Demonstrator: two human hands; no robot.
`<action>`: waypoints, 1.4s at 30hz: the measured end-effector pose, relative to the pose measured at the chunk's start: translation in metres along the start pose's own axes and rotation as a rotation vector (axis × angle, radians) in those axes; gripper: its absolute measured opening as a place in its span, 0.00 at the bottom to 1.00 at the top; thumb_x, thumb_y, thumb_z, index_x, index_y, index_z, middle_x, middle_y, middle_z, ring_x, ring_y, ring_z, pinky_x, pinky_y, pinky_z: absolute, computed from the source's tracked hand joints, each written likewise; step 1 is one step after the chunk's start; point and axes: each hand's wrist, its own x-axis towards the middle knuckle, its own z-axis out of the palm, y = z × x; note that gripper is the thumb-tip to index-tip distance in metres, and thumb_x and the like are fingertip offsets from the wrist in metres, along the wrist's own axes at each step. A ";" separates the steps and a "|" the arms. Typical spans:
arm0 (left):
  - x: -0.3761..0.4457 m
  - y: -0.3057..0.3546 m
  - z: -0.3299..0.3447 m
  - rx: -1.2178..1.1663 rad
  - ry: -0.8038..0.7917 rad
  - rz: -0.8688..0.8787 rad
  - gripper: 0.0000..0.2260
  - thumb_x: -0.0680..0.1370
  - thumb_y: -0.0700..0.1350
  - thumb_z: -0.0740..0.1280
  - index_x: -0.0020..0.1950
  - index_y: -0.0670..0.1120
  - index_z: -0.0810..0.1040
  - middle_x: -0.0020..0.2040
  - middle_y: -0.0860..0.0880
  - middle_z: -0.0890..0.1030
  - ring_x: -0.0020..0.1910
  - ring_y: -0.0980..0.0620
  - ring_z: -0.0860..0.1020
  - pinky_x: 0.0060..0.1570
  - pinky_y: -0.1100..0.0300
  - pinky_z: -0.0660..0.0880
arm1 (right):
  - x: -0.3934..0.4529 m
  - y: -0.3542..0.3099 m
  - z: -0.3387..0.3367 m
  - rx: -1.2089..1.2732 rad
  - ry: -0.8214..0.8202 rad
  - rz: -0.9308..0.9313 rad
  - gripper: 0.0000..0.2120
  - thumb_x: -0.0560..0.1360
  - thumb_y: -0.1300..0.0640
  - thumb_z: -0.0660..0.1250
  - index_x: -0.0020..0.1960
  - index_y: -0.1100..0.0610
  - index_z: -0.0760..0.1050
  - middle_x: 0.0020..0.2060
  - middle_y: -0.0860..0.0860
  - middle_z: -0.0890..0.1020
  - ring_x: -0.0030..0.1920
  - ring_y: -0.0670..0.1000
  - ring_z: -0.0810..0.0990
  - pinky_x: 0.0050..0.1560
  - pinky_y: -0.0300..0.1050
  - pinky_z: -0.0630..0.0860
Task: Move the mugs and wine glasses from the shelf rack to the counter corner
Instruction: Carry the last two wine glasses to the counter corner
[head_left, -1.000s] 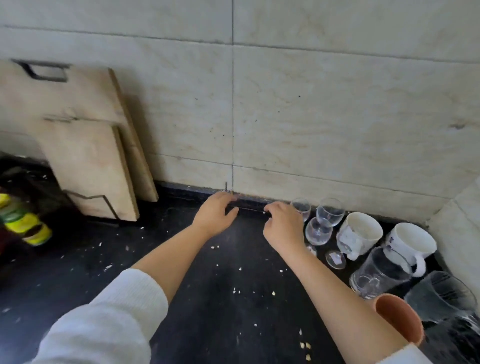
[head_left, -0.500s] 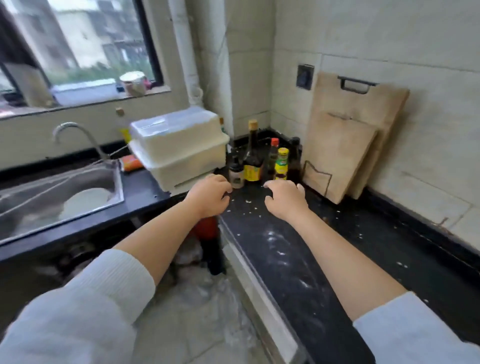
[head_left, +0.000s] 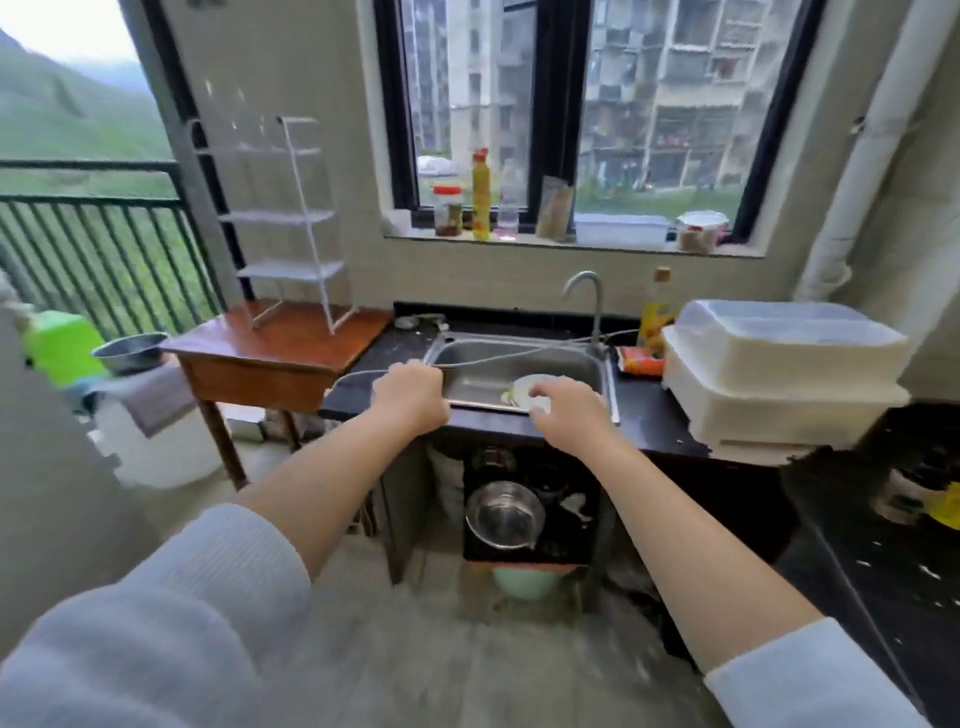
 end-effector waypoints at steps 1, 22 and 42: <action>0.002 -0.020 -0.003 -0.008 -0.010 -0.055 0.16 0.76 0.45 0.60 0.61 0.41 0.75 0.61 0.40 0.74 0.61 0.39 0.72 0.56 0.49 0.73 | 0.011 -0.020 0.004 0.012 -0.006 -0.030 0.18 0.75 0.57 0.58 0.65 0.54 0.71 0.64 0.55 0.75 0.65 0.57 0.72 0.65 0.51 0.67; 0.221 -0.276 0.009 0.020 -0.073 -0.389 0.14 0.76 0.45 0.59 0.57 0.42 0.76 0.58 0.43 0.79 0.56 0.43 0.77 0.51 0.53 0.75 | 0.353 -0.235 0.082 -0.044 -0.339 -0.467 0.17 0.75 0.57 0.60 0.63 0.60 0.73 0.63 0.56 0.76 0.63 0.55 0.74 0.60 0.44 0.70; 0.479 -0.622 -0.011 -0.144 0.152 -0.310 0.10 0.74 0.42 0.60 0.48 0.40 0.78 0.52 0.40 0.80 0.48 0.43 0.76 0.39 0.58 0.69 | 0.642 -0.516 0.178 0.198 0.085 -0.426 0.13 0.74 0.62 0.59 0.55 0.65 0.78 0.52 0.60 0.83 0.54 0.58 0.79 0.55 0.46 0.74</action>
